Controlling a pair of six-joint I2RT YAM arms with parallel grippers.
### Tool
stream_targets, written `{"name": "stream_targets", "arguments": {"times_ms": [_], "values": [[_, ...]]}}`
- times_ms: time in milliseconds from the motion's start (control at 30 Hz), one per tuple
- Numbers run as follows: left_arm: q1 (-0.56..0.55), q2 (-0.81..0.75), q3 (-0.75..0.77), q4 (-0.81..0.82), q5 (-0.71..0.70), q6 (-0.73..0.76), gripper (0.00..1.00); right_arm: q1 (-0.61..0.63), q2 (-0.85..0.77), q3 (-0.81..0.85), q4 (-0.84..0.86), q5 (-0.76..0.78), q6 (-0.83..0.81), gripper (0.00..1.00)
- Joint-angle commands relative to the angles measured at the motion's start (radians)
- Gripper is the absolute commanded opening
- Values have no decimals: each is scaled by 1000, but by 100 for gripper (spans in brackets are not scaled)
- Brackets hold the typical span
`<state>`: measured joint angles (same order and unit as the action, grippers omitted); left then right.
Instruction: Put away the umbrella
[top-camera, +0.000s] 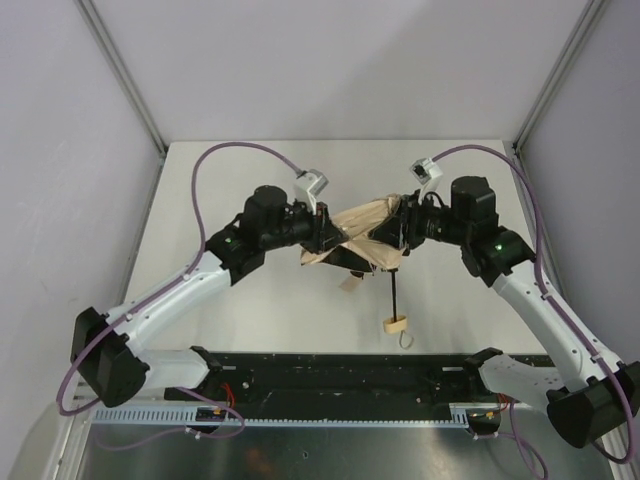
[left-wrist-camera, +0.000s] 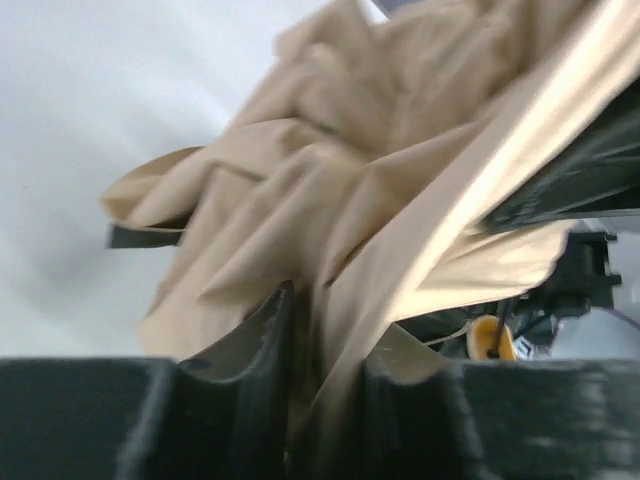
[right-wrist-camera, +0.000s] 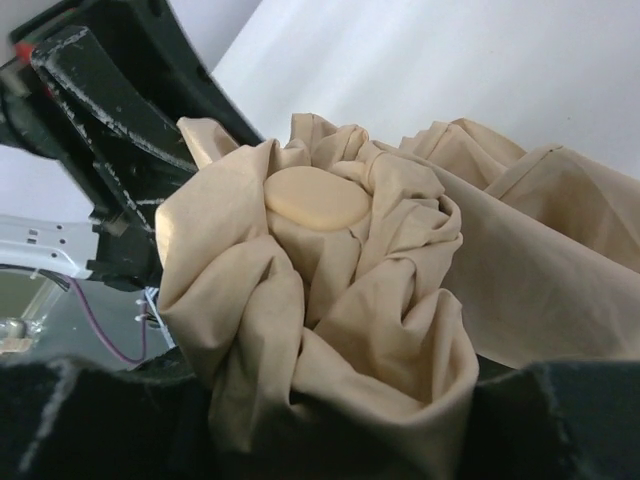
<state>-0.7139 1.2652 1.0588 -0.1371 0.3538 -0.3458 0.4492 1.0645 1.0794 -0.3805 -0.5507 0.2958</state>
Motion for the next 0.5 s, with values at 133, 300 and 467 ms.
{"name": "stream_targets", "arguments": {"times_ms": [133, 300, 467], "values": [[105, -125, -14, -113, -172, 35, 89, -55, 1, 123, 41, 87, 22, 0], [124, -215, 37, -127, -196, 43, 99, -55, 55, 228, -11, 606, -99, 0], [125, -259, 39, -134, -196, 29, 99, -65, 170, 382, 69, 1130, -401, 0]]}}
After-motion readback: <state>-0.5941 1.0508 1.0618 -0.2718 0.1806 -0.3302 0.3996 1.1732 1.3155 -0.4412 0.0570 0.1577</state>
